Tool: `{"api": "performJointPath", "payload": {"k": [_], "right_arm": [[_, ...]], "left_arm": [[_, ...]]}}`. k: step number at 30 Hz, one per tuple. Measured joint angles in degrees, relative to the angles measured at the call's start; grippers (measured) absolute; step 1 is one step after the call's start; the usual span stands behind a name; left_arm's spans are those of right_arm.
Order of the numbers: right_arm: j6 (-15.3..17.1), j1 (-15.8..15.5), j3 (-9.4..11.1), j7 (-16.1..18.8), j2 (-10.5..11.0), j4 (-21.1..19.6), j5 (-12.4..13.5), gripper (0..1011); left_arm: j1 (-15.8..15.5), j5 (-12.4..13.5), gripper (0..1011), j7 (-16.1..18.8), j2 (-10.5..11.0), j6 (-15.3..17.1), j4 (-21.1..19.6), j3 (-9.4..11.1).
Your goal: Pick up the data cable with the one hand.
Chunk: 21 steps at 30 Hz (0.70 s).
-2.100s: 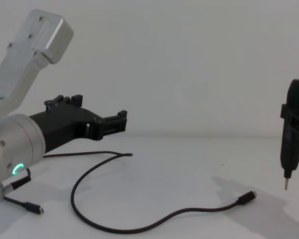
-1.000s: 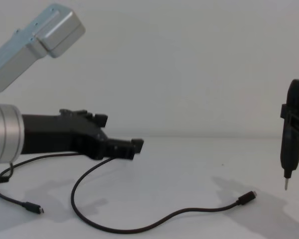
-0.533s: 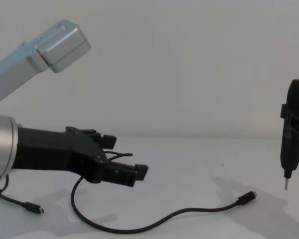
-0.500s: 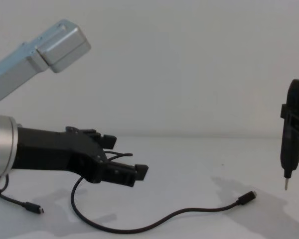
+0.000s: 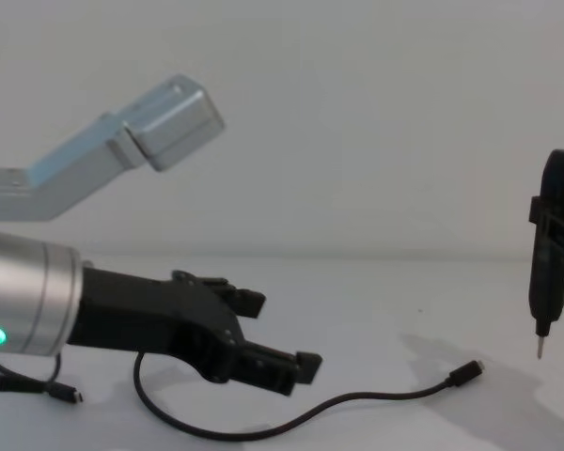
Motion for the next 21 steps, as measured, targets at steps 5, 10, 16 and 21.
{"api": "performJointPath", "payload": {"k": [5,10,16,21], "right_arm": [[0.0,0.0,0.0,0.0,0.0,0.0,0.0,275],[0.0,0.0,0.0,0.0,0.0,0.0,0.0,275],[0.0,0.0,0.0,0.0,0.0,0.0,0.0,274],[0.0,0.0,0.0,0.0,0.0,0.0,0.0,275]], "left_arm": [[-1.69,0.74,1001,-1.06,-1.15,0.32,1.84,1.86],[-3.08,1.53,1000,-1.77,-2.34,0.47,3.6,3.38],[-4.17,2.37,1000,-2.14,-3.48,0.57,5.19,4.45],[-4.95,3.0,1001,-2.24,-4.46,0.7,6.56,5.1]]}}
